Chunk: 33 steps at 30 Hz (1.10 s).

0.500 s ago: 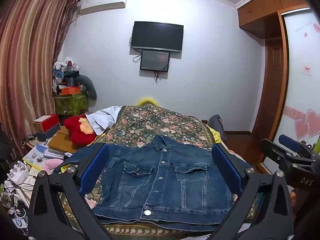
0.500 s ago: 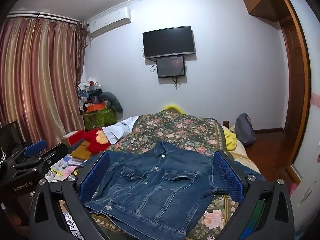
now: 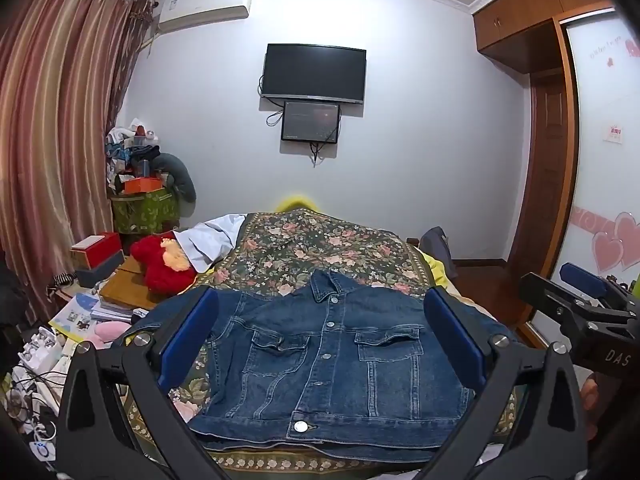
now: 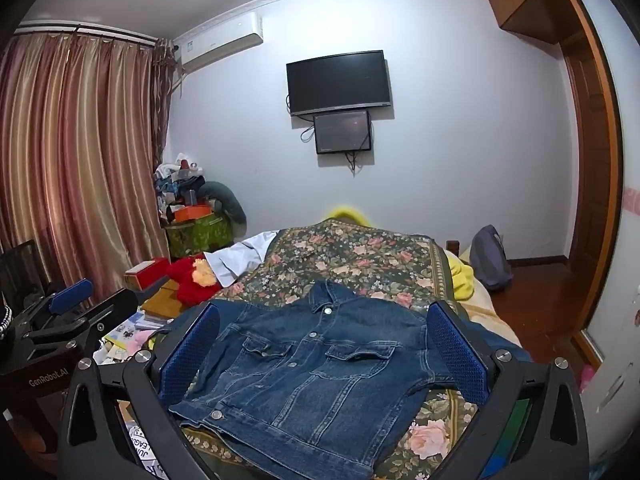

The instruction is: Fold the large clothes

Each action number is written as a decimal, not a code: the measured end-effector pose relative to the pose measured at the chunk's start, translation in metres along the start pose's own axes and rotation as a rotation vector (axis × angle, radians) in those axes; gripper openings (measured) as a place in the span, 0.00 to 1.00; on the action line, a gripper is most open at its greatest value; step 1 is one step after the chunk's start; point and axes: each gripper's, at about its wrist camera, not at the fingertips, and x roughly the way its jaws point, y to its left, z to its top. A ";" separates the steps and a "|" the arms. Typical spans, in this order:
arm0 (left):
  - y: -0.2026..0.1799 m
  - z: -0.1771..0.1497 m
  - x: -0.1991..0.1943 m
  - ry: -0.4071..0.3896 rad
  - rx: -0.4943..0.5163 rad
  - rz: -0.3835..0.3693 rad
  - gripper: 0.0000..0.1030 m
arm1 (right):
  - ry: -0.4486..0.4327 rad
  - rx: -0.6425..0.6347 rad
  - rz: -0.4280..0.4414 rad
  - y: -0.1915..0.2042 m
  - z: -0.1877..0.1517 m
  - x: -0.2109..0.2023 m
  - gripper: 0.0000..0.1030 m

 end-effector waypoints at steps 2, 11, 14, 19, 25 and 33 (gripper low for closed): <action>0.000 0.000 0.000 0.001 -0.001 -0.003 1.00 | -0.001 -0.001 0.001 0.001 0.000 -0.001 1.00; 0.002 0.000 0.000 -0.005 -0.007 -0.005 1.00 | 0.000 0.003 0.000 0.001 0.002 0.001 1.00; 0.001 0.000 -0.001 -0.006 -0.007 -0.004 1.00 | -0.002 0.003 0.000 0.002 0.004 0.003 1.00; 0.001 0.000 -0.001 -0.006 -0.009 -0.003 1.00 | -0.002 0.002 0.000 0.002 0.004 0.003 1.00; 0.000 0.000 0.000 -0.006 -0.010 -0.003 1.00 | -0.003 0.000 -0.001 0.003 0.005 0.003 1.00; 0.001 -0.001 0.000 -0.003 -0.010 -0.004 1.00 | -0.003 -0.002 -0.001 0.004 0.003 0.004 1.00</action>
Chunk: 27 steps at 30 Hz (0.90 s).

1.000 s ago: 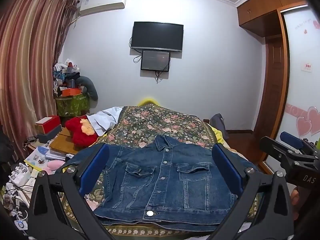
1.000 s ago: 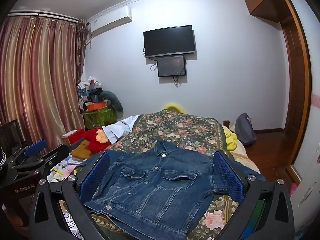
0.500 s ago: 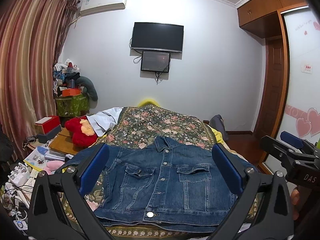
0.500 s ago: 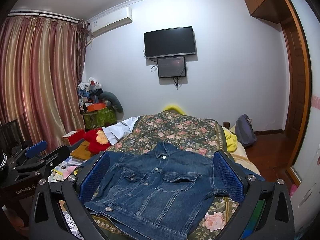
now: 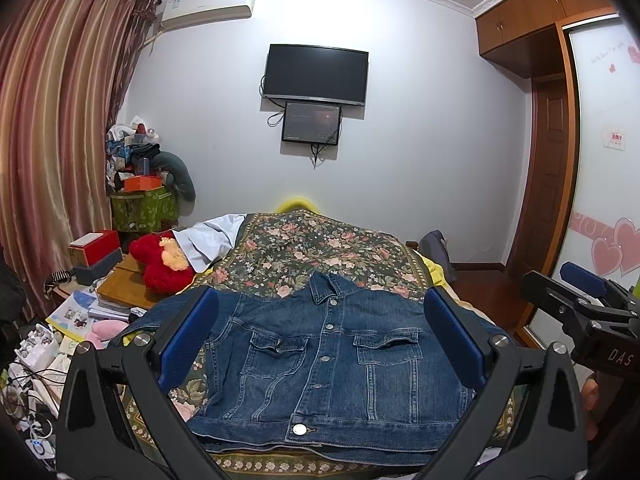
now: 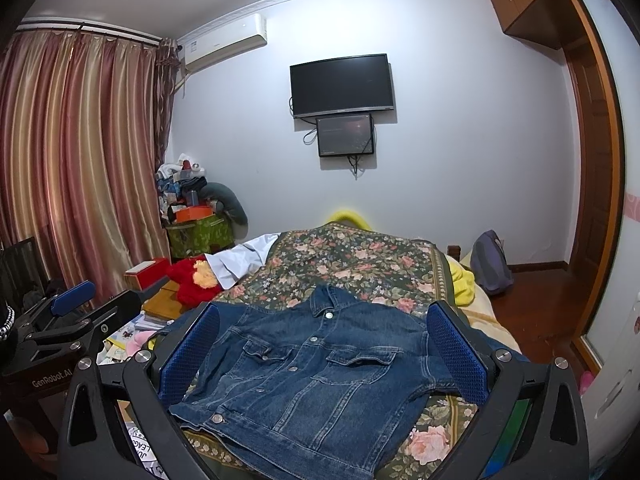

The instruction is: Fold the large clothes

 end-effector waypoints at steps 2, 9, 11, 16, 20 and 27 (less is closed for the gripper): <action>0.000 0.000 0.000 0.003 0.000 0.000 1.00 | 0.001 -0.001 0.000 0.000 0.000 0.000 1.00; -0.001 0.000 0.001 0.005 0.001 -0.004 1.00 | 0.000 -0.002 0.000 0.000 0.000 0.000 1.00; -0.001 0.000 0.000 0.004 0.001 -0.002 1.00 | 0.000 -0.002 0.000 -0.001 0.000 0.000 1.00; -0.001 0.001 0.001 0.004 0.001 -0.003 1.00 | 0.001 -0.001 0.000 -0.001 0.000 0.000 1.00; -0.001 0.002 0.001 0.007 0.000 -0.001 1.00 | 0.000 -0.002 0.000 -0.001 0.000 0.000 1.00; 0.000 0.003 0.003 0.007 -0.005 0.001 1.00 | 0.003 -0.002 0.001 -0.001 0.003 -0.002 1.00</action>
